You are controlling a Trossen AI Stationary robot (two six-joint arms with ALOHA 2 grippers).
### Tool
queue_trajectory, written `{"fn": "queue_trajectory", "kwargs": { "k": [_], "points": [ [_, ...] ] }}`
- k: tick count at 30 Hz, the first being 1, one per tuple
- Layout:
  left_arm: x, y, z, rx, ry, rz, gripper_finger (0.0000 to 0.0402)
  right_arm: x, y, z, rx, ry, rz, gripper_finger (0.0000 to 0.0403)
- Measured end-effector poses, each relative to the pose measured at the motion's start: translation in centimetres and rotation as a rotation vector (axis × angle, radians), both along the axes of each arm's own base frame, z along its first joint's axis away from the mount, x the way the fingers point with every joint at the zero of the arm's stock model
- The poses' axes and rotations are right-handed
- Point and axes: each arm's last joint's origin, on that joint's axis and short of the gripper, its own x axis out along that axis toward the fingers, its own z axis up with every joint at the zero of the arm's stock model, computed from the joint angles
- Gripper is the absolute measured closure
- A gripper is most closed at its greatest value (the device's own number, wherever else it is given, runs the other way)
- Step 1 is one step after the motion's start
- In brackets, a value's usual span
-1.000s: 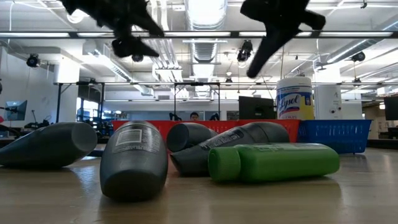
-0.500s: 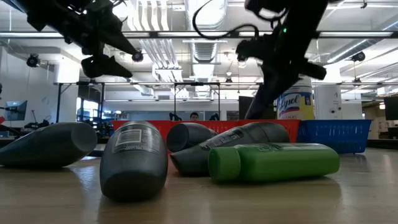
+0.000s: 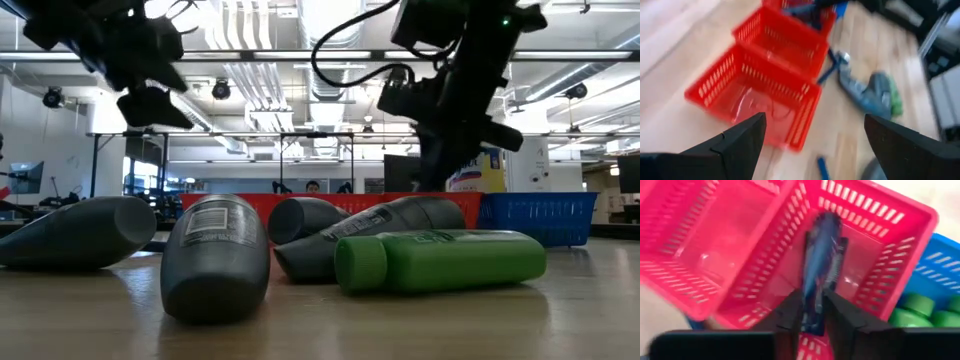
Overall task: Pick & Place Travel size toiletries
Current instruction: Put the shave cream into the right red bin, then put the razor into the left red bin
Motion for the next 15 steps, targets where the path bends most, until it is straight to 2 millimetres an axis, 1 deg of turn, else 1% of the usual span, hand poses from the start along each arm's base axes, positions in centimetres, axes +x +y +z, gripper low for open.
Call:
{"fn": "queue_trajectory", "kwargs": {
  "k": [4,6,10,15],
  "points": [
    [-0.3,-0.4,-0.8,0.006,0.092,-0.068,0.006,0.0,0.2,0.0,0.027,0.012,0.029,0.0251],
    [-0.4,-0.6,-1.2,-0.003,0.137,-0.105,0.006,0.1,0.2,0.5,0.027,0.017,0.064,0.0216],
    [-0.6,-1.0,-2.2,-0.013,0.247,-0.155,0.006,0.6,0.3,2.4,-0.012,0.02,0.156,0.0153],
    [0.2,-1.7,-3.6,-0.067,0.369,-0.161,0.006,0.7,0.3,4.8,-0.042,0.089,0.205,0.0099]
  ]
}}
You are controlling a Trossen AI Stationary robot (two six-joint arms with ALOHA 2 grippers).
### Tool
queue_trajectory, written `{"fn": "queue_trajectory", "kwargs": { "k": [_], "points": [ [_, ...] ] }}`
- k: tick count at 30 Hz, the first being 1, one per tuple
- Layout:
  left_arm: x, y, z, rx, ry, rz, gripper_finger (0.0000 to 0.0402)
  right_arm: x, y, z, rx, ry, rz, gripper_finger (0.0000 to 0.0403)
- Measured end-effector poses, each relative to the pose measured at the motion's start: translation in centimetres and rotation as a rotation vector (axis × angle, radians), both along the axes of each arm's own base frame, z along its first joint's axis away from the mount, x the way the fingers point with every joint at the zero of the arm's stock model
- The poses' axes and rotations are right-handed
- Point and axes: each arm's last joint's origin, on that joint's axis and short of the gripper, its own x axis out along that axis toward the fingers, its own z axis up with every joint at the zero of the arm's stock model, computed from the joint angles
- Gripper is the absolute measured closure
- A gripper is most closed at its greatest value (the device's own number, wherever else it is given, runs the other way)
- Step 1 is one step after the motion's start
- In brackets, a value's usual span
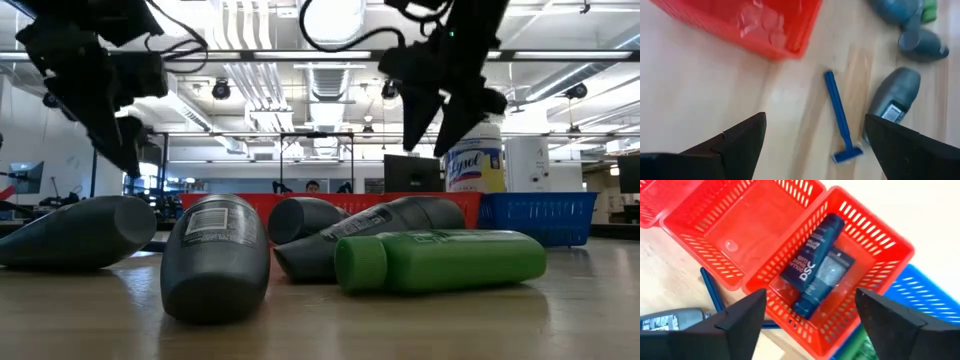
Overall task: Pick & Place Travel size toiletries
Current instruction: Put the razor into the left red bin
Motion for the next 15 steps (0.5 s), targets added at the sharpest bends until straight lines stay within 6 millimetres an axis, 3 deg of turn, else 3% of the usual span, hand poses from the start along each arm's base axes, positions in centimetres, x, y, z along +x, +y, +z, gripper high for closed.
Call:
{"fn": "queue_trajectory", "kwargs": {
  "k": [8,15],
  "points": [
    [2.4,-4.1,-2.2,0.015,0.214,-0.055,0.006,-0.3,0.1,1.3,-0.017,0.065,0.037,0.0048],
    [4.4,-6.7,-2.6,0.039,0.263,0.026,0.0062,-1.1,0.0,2.3,-0.085,0.065,0.027,0.0041]
  ]
}}
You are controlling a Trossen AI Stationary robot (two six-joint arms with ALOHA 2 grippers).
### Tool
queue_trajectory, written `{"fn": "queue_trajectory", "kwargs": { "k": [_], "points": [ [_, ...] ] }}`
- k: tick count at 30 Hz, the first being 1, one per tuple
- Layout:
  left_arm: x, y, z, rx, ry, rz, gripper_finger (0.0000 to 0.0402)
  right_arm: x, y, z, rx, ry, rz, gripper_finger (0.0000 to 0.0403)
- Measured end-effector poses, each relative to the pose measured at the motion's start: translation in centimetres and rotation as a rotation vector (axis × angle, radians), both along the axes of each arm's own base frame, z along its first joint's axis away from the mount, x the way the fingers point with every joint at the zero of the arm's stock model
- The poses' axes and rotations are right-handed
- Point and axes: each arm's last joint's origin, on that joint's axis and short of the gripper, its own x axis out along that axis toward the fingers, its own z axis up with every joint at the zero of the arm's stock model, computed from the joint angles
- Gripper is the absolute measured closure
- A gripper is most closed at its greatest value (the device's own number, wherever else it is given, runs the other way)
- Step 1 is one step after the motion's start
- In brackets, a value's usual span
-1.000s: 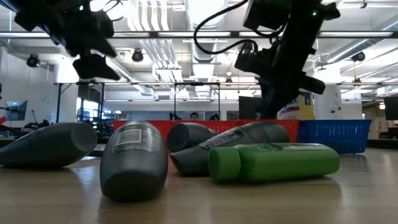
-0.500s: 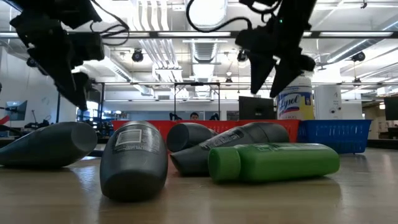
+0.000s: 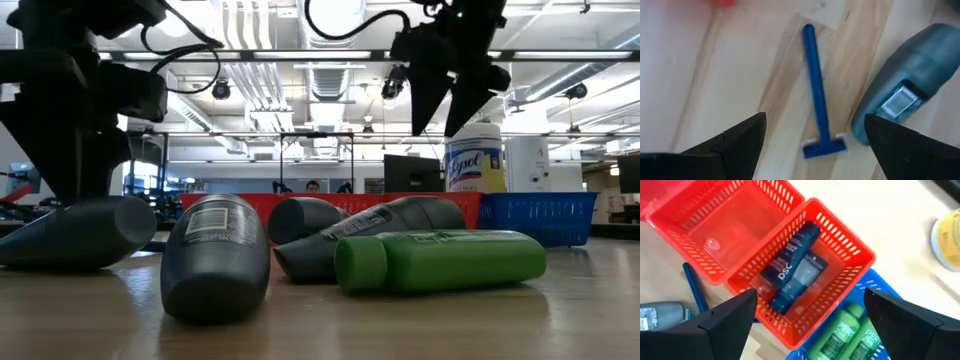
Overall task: Pick & Place Travel size toiletries
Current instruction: Put the razor into the left red bin
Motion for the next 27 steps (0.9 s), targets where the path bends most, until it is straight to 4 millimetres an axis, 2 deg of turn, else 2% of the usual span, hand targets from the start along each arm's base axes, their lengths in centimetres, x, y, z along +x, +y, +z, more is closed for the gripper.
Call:
{"fn": "queue_trajectory", "kwargs": {
  "k": [5,10,16,20,24,27],
  "points": [
    [1.2,-0.8,-1.2,0.008,0.014,-0.005,0.0096,-1.8,-0.4,0.2,-0.068,0.03,-0.021,0.0053],
    [1.9,-0.9,-2.8,0.051,0.06,0.041,0.0143,-4.3,-0.7,0.5,-0.068,-0.012,-0.066,0.007],
    [2.3,-1.0,-3.4,0.081,0.098,0.039,0.022,-7.8,-1.1,0.5,-0.066,-0.086,-0.13,0.0091],
    [2.4,-1.0,-3.1,0.075,0.087,0.039,0.0295,-9.2,-1.2,0.9,-0.069,-0.121,-0.122,0.0105],
    [2.6,-0.6,-1.7,0.0,0.033,0.082,0.0374,-10.0,-1.4,1.3,-0.083,-0.154,-0.128,0.0114],
    [2.8,0.2,0.0,-0.05,-0.021,0.185,0.0377,-10.3,-1.5,1.4,-0.099,-0.164,-0.132,0.0119]
  ]
}}
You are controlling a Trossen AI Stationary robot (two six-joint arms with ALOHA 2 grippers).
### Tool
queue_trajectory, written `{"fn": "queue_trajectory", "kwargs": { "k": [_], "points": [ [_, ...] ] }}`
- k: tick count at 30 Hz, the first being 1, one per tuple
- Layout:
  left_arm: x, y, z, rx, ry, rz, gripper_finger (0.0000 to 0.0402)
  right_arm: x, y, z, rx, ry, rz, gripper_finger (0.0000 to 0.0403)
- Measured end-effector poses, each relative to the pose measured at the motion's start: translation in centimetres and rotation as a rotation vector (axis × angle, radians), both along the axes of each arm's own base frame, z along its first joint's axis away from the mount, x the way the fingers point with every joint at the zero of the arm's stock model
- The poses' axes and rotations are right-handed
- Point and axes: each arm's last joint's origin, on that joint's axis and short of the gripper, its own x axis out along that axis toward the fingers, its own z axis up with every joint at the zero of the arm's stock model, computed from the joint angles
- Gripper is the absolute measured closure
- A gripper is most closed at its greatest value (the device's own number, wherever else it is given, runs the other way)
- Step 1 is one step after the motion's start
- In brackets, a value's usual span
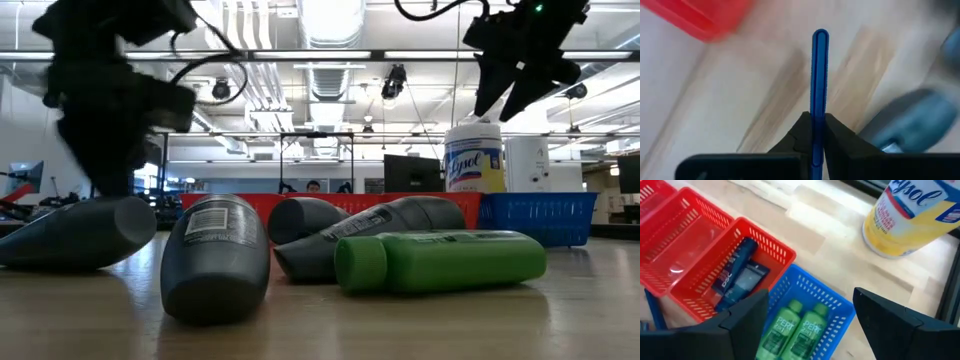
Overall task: Pick & Place Travel size toiletries
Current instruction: Put the razor into the left red bin
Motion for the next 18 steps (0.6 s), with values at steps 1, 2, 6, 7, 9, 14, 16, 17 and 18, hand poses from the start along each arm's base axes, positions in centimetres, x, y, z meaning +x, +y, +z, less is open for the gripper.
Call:
{"fn": "queue_trajectory", "kwargs": {
  "k": [1,2,6,7,9,14,16,17,18],
  "points": [
    [0.0,0.4,0.8,-0.017,-0.02,0.041,0.0376,0.0,0.0,0.0,-0.006,-0.001,-0.001,0.0121],
    [0.1,0.8,1.6,-0.035,-0.05,0.088,0.0373,-0.1,0.0,0.0,-0.011,-0.002,0.0,0.0123],
    [0.6,3.3,5.1,-0.072,-0.242,0.369,0.0374,-0.2,-0.1,-0.1,-0.023,0.009,0.006,0.0129],
    [0.9,4.0,5.8,-0.081,-0.311,0.46,0.0376,-0.2,-0.1,-0.1,-0.025,0.011,0.006,0.013],
    [1.3,5.6,6.7,-0.104,-0.418,0.614,0.0376,-0.1,-0.1,0.0,-0.029,0.004,0.0,0.0133],
    [2.3,8.7,4.8,-0.113,-0.399,0.781,0.0376,-0.1,-0.2,0.2,-0.044,-0.016,-0.022,0.0129],
    [2.9,9.4,4.0,-0.135,-0.379,0.792,0.0376,-0.1,-0.2,0.2,-0.045,-0.016,-0.022,0.0124],
    [3.2,9.7,3.5,-0.136,-0.367,0.798,0.0376,-0.1,-0.2,0.2,-0.045,-0.016,-0.022,0.0121],
    [3.5,9.9,3.1,-0.136,-0.35,0.803,0.0376,-0.1,-0.2,0.2,-0.045,-0.016,-0.022,0.0118]
  ]
}}
